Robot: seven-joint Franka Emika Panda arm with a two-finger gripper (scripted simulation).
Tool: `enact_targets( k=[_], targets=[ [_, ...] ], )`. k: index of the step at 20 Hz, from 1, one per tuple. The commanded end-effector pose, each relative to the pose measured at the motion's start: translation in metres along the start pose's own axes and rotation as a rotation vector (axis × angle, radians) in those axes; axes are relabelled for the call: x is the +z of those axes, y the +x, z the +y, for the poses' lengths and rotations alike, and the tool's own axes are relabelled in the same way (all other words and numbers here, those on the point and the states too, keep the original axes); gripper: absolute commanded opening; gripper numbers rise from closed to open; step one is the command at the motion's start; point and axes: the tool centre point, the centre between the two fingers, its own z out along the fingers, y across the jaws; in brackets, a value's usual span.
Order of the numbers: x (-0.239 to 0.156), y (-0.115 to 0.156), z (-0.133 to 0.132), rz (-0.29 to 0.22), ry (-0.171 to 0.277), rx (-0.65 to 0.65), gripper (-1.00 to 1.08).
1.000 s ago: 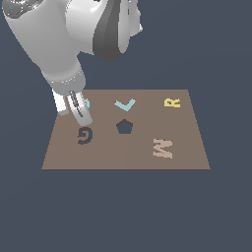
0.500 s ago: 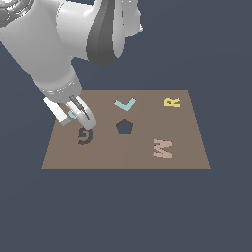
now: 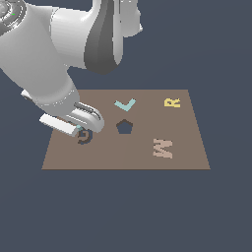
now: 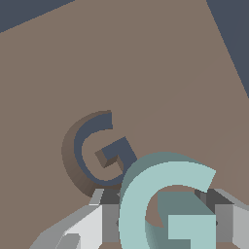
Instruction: Insert a designated object into the corresponding slot on a board.
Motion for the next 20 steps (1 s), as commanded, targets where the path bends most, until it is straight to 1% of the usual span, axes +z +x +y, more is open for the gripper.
enact_targets(
  k=[1,6,11,16,20],
  targets=[
    [-0.001,0.006,-0.006,0.000,0.000,-0.101,-1.00],
    [-0.001,0.015,-0.018,0.000,0.000,-0.262,-1.00],
    [-0.002,0.020,-0.028,0.000,0.000,-0.383,-1.00],
    [-0.002,0.022,-0.034,-0.001,0.000,-0.463,-1.00],
    [-0.002,0.023,-0.037,-0.001,0.000,-0.496,-1.00]
  ],
)
